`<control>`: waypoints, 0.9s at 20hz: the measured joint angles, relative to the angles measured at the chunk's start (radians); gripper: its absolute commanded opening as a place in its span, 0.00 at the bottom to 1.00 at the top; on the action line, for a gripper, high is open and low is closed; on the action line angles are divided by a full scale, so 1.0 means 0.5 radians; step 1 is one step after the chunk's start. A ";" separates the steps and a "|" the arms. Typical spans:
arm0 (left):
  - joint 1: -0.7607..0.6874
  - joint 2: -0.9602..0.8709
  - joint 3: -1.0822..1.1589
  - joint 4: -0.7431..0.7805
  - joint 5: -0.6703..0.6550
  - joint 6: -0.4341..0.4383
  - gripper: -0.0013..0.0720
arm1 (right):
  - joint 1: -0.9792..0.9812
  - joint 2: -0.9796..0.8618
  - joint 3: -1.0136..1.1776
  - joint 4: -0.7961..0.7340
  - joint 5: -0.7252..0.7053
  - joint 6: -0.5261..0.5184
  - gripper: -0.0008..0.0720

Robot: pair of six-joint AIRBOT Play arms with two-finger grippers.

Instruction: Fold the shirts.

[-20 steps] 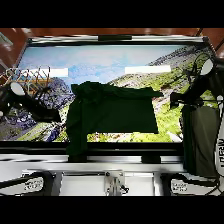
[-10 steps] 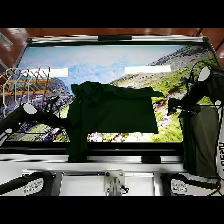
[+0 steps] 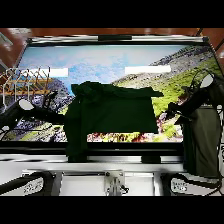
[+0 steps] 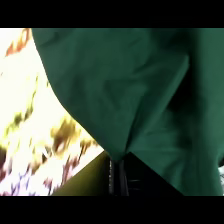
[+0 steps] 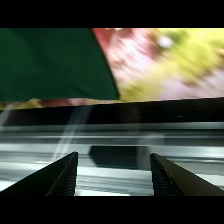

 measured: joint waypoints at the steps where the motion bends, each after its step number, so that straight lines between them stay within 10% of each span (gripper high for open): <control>1: 0.010 0.003 0.031 0.000 -0.035 0.006 0.07 | -0.042 0.000 -0.051 0.056 -0.043 -0.003 0.81; 18: 0.047 0.009 0.268 -0.001 -0.223 0.018 0.07 | -0.085 -0.105 -0.650 0.395 -0.721 -0.023 0.81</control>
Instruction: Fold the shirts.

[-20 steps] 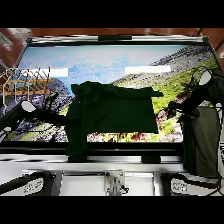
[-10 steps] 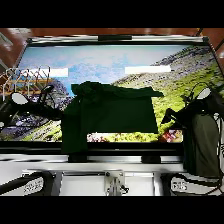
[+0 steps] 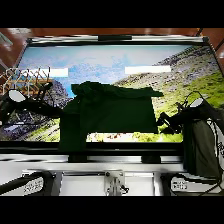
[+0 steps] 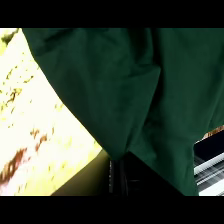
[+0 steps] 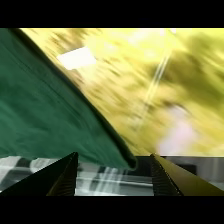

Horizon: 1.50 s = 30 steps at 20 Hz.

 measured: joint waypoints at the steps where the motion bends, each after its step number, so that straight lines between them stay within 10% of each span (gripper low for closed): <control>1: 0.000 0.000 0.018 0.002 -0.003 0.001 0.07 | 0.002 -0.001 -0.030 0.033 -0.019 0.002 0.81; 4: 0.000 0.000 0.073 0.035 -0.005 0.001 0.07 | 0.018 -0.002 -0.105 0.095 -0.077 0.005 0.57; 6: 0.005 0.000 0.112 0.060 -0.008 0.001 0.07 | 0.067 -0.004 -0.134 0.104 -0.159 0.004 0.12; 17: 0.135 0.166 1.119 0.000 -0.119 0.000 0.06 | 0.159 0.432 0.680 0.214 -0.233 -0.388 0.11; 23: 0.146 0.564 2.055 -0.041 0.301 -0.201 0.06 | 0.164 1.073 1.611 0.195 -0.663 -0.472 0.11; 30: 0.146 1.123 2.165 0.008 0.534 -0.389 0.06 | 0.164 1.624 1.939 -0.175 -0.623 -0.400 0.11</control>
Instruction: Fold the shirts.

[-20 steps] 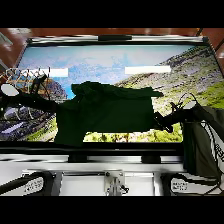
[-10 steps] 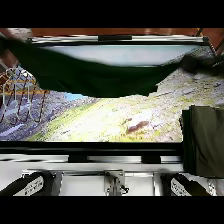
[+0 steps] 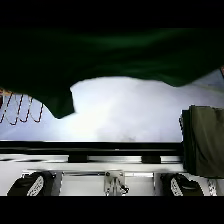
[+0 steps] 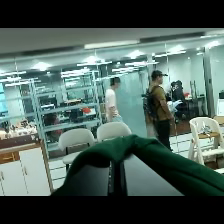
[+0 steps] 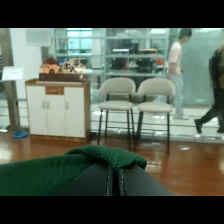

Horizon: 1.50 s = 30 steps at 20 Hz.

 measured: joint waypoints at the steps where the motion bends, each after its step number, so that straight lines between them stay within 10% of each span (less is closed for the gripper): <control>1: 0.000 0.035 0.003 0.034 -0.058 -0.038 0.06 | 0.000 0.031 0.008 -0.053 0.077 0.020 0.11; 14: -0.002 -0.074 -1.183 0.446 -0.761 -0.223 0.06 | 0.005 -0.650 -0.248 -0.593 1.305 0.342 0.11; 30: -0.089 -1.900 -1.009 0.027 0.336 0.176 0.06 | 0.261 -2.097 -0.680 -0.333 -0.559 0.445 0.11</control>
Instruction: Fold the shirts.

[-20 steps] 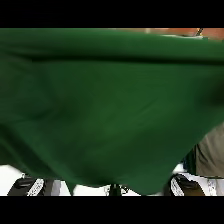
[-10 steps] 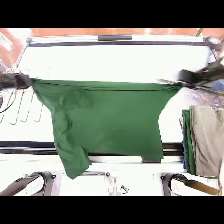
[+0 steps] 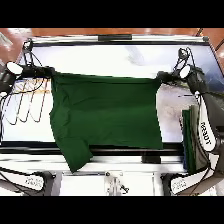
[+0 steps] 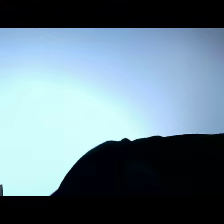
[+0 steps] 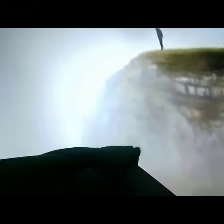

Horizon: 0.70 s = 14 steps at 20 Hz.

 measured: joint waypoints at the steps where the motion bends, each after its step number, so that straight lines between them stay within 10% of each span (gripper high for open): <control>1: -0.001 -0.048 0.018 -0.003 0.040 0.005 0.06 | 0.011 -0.027 0.000 0.043 -0.098 0.003 0.11; 14: 0.038 -0.272 0.060 0.009 0.040 -0.002 0.07 | 0.158 -0.187 -0.001 0.237 -0.560 0.020 0.11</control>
